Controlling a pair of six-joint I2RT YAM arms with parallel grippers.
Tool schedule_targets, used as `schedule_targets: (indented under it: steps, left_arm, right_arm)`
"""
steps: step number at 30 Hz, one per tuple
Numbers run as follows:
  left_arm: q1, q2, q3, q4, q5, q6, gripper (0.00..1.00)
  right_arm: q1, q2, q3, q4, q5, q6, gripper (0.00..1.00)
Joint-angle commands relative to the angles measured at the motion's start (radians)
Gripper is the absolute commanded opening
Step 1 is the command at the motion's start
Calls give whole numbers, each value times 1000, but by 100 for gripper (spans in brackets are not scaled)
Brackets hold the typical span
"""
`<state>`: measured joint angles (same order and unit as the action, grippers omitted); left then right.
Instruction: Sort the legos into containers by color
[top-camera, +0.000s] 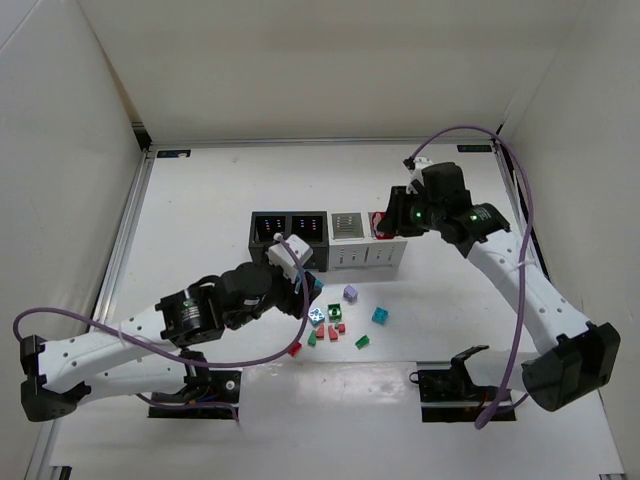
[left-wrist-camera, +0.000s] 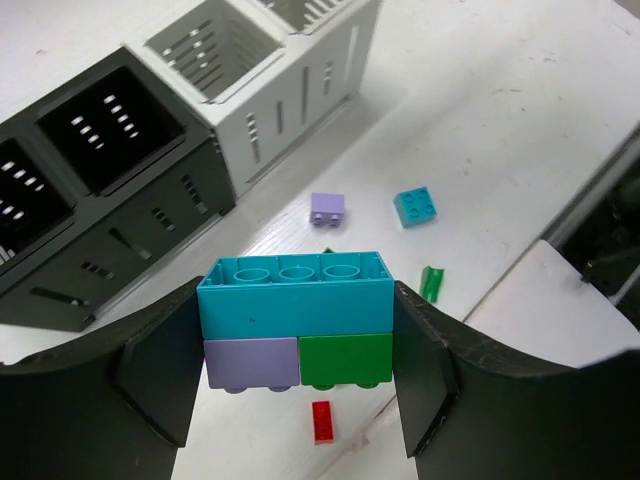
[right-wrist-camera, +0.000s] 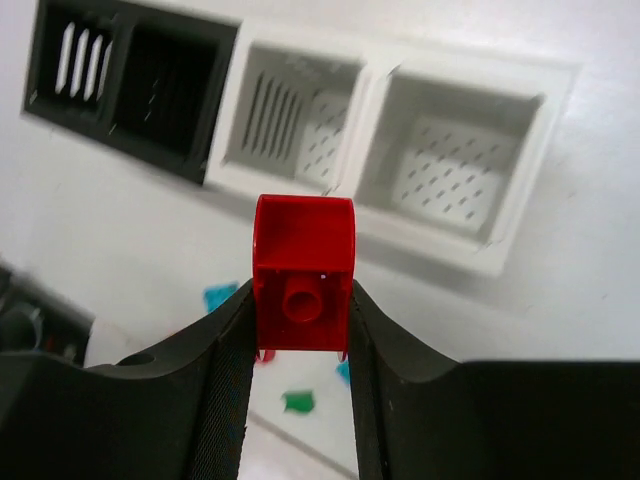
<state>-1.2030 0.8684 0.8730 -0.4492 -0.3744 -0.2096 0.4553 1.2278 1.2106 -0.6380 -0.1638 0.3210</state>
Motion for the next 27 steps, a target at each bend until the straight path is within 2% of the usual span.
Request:
schedule_targets:
  steps: [1, 3, 5, 9, 11, 14, 16, 17, 18, 19, 24, 27]
  left_arm:
    - [45, -16, 6, -32, -18, -60, 45]
    - [74, -25, 9, -49, 15, -65, 45]
    - [88, -37, 4, -42, 37, -57, 45]
    - [126, -42, 4, -43, 98, -62, 45]
    - [148, -29, 12, -52, 107, -70, 45]
    - [166, -14, 23, -62, 132, -76, 45]
    - [174, -9, 29, -60, 149, -76, 45]
    - [174, -6, 29, -59, 149, -79, 45]
    - [177, 0, 29, -56, 158, -77, 45]
    - [177, 0, 30, -55, 160, -76, 45]
    - [178, 15, 37, -43, 204, -70, 46]
    - [180, 26, 40, -34, 235, -65, 46]
  right_arm:
    - [-12, 45, -36, 191, 153, 3, 0]
    - [-11, 82, -31, 238, 159, -16, 0]
    - [3, 110, -25, 265, 233, -45, 0]
    - [19, 163, -6, 267, 294, -28, 0]
    - [36, 179, -11, 278, 314, -33, 10]
    - [55, 173, -22, 271, 354, -17, 15]
    - [57, 170, -31, 265, 365, -17, 23]
    - [62, 162, -37, 261, 378, -10, 29]
    - [60, 162, -52, 267, 386, -5, 42]
    - [62, 160, -54, 265, 386, 0, 47]
    - [51, 154, -51, 247, 365, -6, 57]
    - [59, 141, -34, 225, 356, -13, 60]
